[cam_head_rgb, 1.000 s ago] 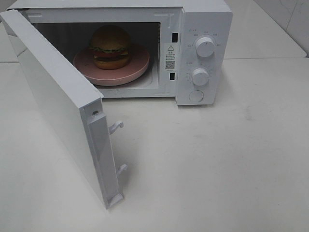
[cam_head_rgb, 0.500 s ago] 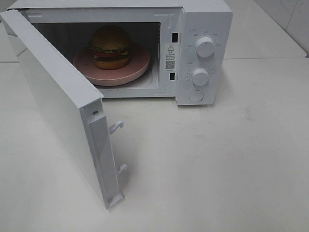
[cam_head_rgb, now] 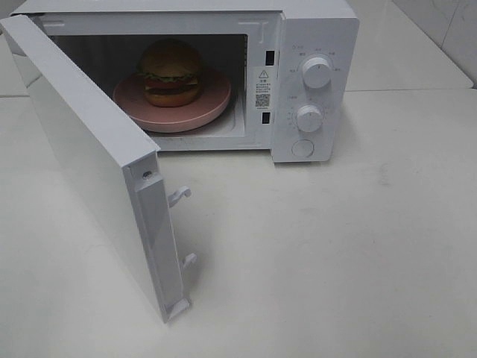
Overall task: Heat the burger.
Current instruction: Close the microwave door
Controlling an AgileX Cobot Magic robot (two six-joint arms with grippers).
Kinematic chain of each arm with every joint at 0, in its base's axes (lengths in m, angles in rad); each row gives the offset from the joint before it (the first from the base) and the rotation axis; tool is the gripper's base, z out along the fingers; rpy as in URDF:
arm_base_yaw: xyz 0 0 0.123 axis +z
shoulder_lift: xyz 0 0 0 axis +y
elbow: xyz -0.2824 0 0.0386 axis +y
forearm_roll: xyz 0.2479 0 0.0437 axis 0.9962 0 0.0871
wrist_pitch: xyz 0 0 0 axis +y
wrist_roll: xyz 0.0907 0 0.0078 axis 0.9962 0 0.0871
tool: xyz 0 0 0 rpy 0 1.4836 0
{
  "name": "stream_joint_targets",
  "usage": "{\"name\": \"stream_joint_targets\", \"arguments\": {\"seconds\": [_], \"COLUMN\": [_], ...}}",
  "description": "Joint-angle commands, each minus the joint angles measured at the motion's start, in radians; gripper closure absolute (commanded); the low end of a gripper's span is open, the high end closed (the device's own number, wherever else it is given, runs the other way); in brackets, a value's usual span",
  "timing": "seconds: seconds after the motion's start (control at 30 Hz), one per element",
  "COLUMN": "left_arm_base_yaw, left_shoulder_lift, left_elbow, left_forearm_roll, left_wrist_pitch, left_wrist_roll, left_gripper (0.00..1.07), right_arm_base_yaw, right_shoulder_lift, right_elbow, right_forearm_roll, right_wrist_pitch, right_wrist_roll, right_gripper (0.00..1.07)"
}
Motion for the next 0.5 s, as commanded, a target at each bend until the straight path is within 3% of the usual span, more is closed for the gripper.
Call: {"name": "stream_joint_targets", "arguments": {"seconds": [0.03,0.5], "left_arm_base_yaw": [-0.006,-0.006], "left_shoulder_lift": [-0.018,-0.018], "left_elbow": [0.002,0.002], "left_forearm_roll": [-0.009,-0.008], "left_wrist_pitch": [-0.014,-0.014], "left_wrist_roll": [-0.004,-0.004], "left_gripper": [0.07,0.07], "right_arm_base_yaw": [-0.008,-0.008], "right_shoulder_lift": [-0.027,-0.027], "right_elbow": [0.0,0.0], "right_forearm_roll": [-0.004,-0.004], "right_wrist_pitch": [-0.008,-0.007], "right_wrist_roll": [0.022,0.023], "right_gripper": [0.32,0.32]}}
